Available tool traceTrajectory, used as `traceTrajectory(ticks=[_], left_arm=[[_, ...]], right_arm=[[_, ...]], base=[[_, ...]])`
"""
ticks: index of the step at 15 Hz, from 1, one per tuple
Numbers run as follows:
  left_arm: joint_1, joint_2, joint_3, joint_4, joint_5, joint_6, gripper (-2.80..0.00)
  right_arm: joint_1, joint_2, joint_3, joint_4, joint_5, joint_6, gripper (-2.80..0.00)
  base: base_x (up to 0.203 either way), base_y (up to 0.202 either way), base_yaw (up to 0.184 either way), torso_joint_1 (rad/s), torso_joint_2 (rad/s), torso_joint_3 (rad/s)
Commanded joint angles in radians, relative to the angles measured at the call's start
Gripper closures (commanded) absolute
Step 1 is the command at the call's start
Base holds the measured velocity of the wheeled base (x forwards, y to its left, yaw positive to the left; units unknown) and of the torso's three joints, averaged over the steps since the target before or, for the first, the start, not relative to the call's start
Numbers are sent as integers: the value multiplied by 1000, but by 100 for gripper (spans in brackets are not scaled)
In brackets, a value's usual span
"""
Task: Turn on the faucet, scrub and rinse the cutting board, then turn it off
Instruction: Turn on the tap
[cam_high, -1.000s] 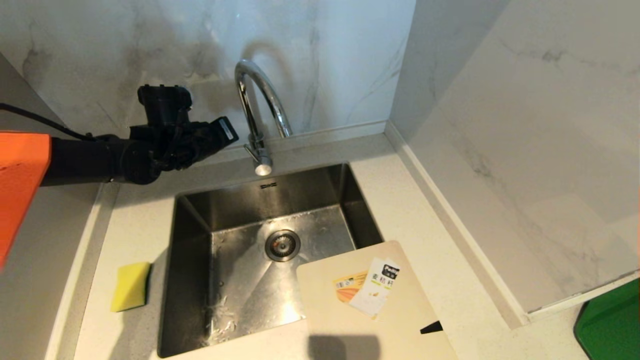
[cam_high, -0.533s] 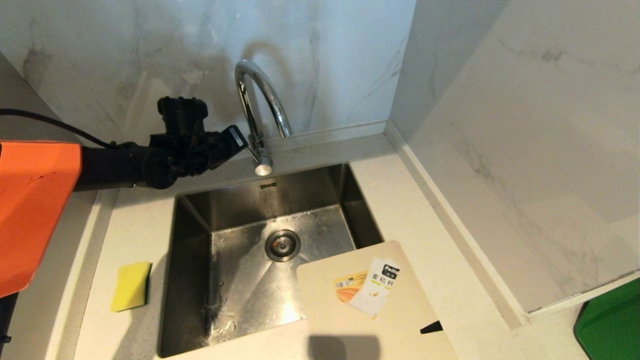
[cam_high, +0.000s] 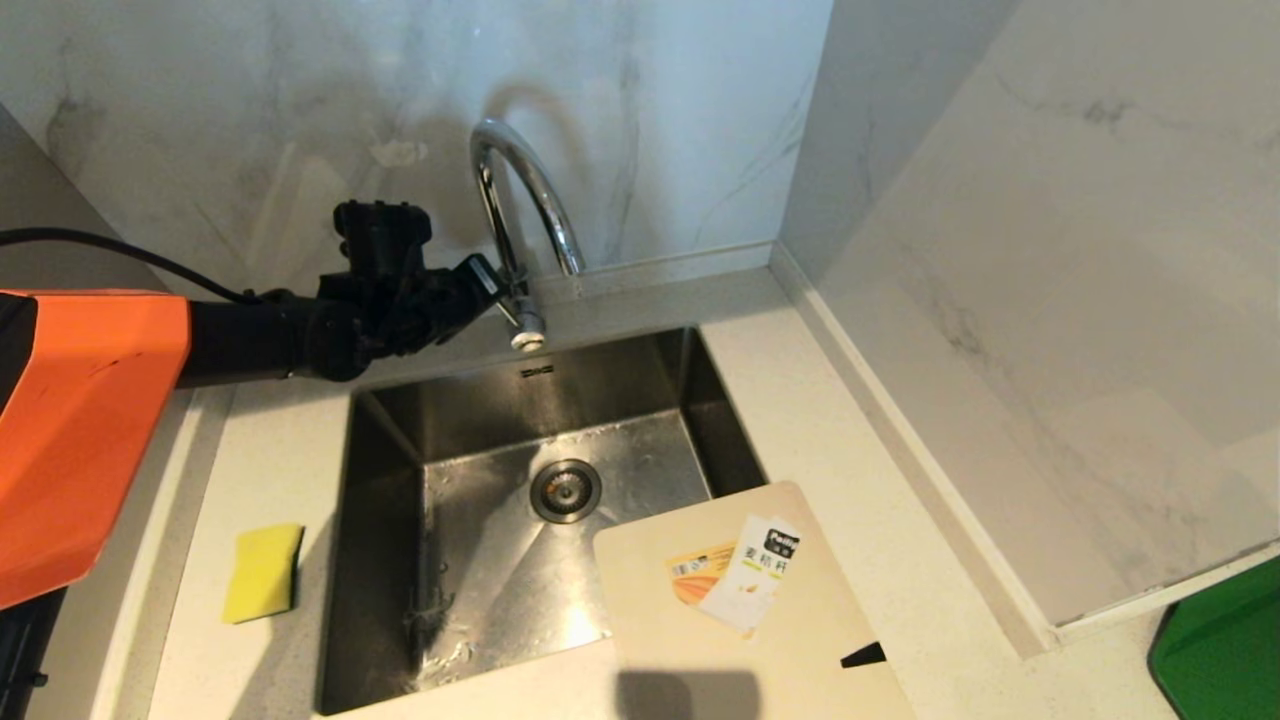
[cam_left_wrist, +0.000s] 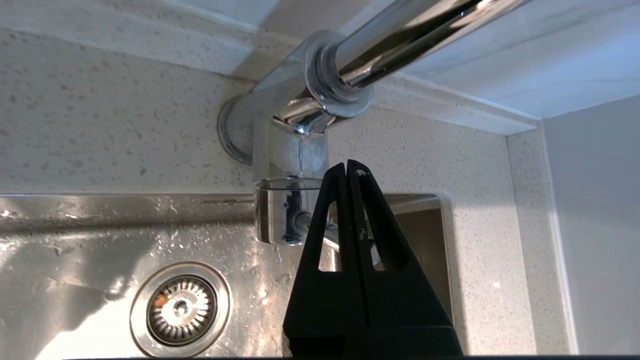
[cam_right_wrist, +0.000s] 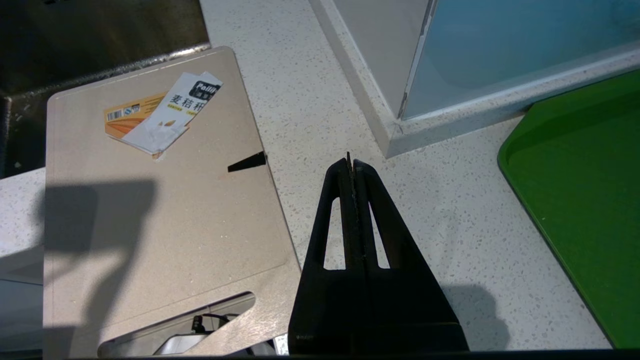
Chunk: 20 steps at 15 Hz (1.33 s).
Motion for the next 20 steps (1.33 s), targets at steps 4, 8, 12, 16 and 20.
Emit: traceTrajectory(ticks=[4, 8, 12, 16, 20], left_arm=[[-5, -12, -1, 24, -7, -43, 0], [-33, -24, 1, 59, -7, -91, 0], [-45, -41, 10, 110, -7, -107, 0], [-45, -50, 13, 97, 25, 60, 0], [-30, -93, 18, 96, 41, 360, 0]], right_arm=[[0, 0, 2, 0, 0, 0, 0], [0, 0, 2, 0, 0, 0, 0], [1, 0, 2, 0, 0, 0, 0], [0, 0, 2, 0, 0, 0, 0], [0, 0, 2, 0, 0, 0, 0]], base=[[0, 0, 0, 0, 0, 0], [0, 0, 0, 0, 0, 0], [0, 0, 0, 0, 0, 0], [0, 0, 0, 0, 0, 0], [0, 0, 0, 0, 0, 0]])
